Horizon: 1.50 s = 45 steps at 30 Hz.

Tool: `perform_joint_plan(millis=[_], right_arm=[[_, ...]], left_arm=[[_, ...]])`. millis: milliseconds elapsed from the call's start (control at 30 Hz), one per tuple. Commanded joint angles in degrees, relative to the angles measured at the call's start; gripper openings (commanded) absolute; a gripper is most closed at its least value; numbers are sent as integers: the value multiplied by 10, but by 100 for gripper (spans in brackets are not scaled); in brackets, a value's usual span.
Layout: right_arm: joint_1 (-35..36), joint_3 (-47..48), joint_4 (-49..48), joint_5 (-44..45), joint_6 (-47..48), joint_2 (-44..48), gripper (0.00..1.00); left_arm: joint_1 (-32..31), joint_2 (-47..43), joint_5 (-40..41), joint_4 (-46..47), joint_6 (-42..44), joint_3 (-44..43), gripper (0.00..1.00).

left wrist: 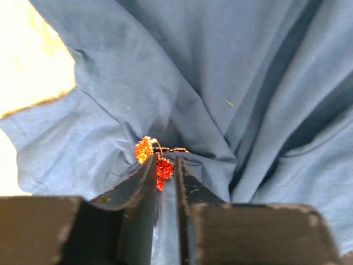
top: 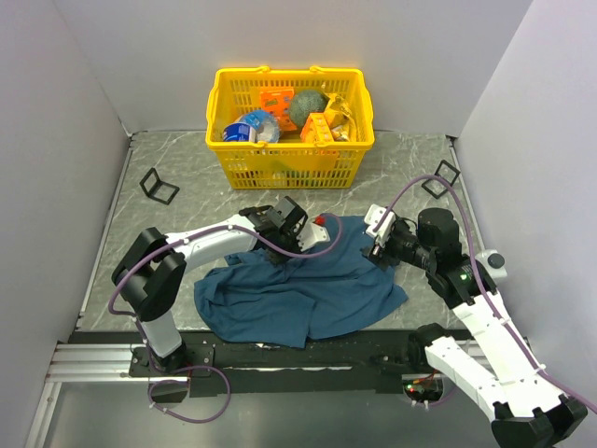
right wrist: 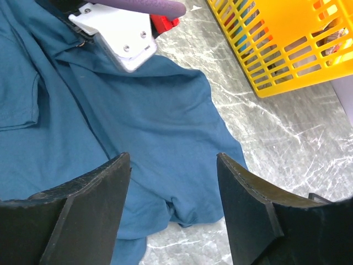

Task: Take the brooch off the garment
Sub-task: Remove the brooch from the clothes.

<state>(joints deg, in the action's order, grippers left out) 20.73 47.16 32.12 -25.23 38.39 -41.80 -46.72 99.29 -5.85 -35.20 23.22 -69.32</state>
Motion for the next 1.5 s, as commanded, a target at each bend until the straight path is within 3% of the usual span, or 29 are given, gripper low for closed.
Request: perform_joint_plan(millis=[0,200,467,633,667,967,1233,1467], right_arm=[[-3,-6,-24,-15,-4,8,73],[-3,-5,-24,-20,-3,7,75],[-4,12,-21,-33,-8,-13,81],[-3,50,-7,-46,-14,-38,92],[-2,56,-6,-51,-17,-47,99],[1,111,-17,-89,-46,-99,100],[4,159,-33,-140,-73,-163,100],[4,143,-125,-222,-106,-208,100]], left_arm=[[-3,8,22,0,-12,8,16],[-3,6,28,3,-14,9,1],[-3,-10,54,20,-16,24,1],[-2,-44,73,53,-20,45,1],[-1,-52,76,59,-21,51,1],[29,-138,76,114,-32,64,1],[59,-196,12,148,-34,85,1],[105,-238,-133,183,-46,103,1]])
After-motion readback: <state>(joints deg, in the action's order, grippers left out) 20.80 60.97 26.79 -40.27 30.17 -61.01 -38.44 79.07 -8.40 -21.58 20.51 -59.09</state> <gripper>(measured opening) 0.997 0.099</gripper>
